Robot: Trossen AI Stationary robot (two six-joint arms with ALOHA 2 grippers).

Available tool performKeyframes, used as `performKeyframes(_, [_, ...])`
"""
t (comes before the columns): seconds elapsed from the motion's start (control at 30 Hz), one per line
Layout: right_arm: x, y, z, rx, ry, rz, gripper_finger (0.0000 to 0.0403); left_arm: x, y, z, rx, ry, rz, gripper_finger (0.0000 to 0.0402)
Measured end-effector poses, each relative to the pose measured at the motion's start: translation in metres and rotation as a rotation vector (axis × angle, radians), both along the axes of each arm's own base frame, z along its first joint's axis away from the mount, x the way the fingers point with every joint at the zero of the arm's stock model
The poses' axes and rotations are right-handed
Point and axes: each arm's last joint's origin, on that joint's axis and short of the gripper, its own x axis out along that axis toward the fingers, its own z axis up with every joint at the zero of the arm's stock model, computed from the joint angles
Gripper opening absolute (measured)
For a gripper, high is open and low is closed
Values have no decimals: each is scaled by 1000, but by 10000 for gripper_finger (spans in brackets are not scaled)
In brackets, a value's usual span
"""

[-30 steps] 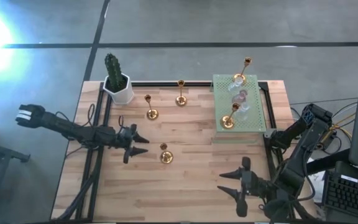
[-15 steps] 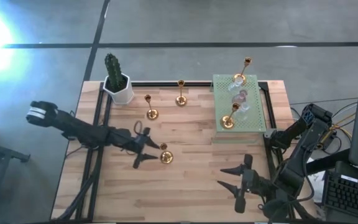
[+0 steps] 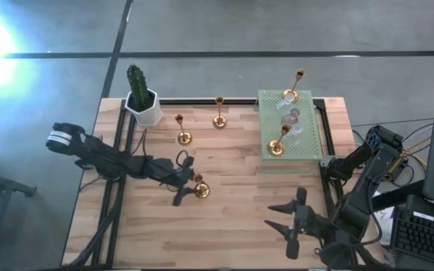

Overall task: Pick & Place candle stick holders
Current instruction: Put the gold candle holder on the shelf

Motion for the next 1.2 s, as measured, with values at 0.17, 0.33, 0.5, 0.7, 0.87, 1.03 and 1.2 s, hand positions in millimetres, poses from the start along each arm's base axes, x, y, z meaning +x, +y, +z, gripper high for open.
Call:
performKeyframes(0.17, [-3,2,-3,27,-2,2,187,-3,1,12,2,-62,4,64])
performKeyframes(0.33, [-4,1,-11,55,-2,-10,187,-7,3,29,2,-137,34,30])
performKeyframes(0.5, [-1,-6,-28,95,1,-59,187,3,1,61,-29,-219,42,30])
performKeyframes(0.7, [3,-15,-46,89,-23,-124,187,37,-5,107,8,-181,34,30])
performKeyframes(0.87, [10,-17,-53,-17,-74,-151,187,65,-10,137,53,-231,14,27])
performKeyframes(1.03, [22,-26,-53,-99,-76,-187,187,93,-17,152,51,-257,-38,25])
performKeyframes(1.2, [33,-35,-52,-133,-66,-215,187,117,-23,158,66,-239,-94,25])
